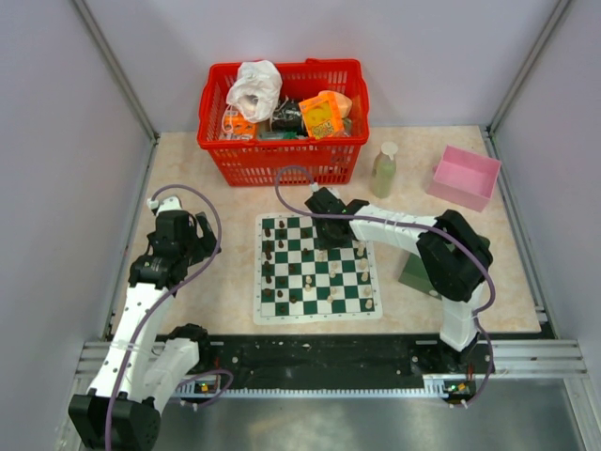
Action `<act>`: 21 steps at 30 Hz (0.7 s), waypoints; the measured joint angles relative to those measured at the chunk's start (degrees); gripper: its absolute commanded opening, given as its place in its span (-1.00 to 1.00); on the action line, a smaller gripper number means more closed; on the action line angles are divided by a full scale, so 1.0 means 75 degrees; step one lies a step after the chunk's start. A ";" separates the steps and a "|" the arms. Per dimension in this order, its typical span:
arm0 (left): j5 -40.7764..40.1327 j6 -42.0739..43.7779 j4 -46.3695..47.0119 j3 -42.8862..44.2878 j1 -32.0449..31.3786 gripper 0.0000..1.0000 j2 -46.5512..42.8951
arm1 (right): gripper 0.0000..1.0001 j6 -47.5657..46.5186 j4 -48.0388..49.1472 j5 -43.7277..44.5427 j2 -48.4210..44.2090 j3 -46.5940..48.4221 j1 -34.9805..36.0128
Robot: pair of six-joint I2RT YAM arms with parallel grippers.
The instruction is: Set up the chess pieces on the board
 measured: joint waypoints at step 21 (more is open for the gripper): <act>0.0000 0.0003 0.0000 0.0000 0.0000 0.85 0.0003 | -0.33 -0.0254 0.0277 -0.0323 -0.0224 0.0184 -0.0533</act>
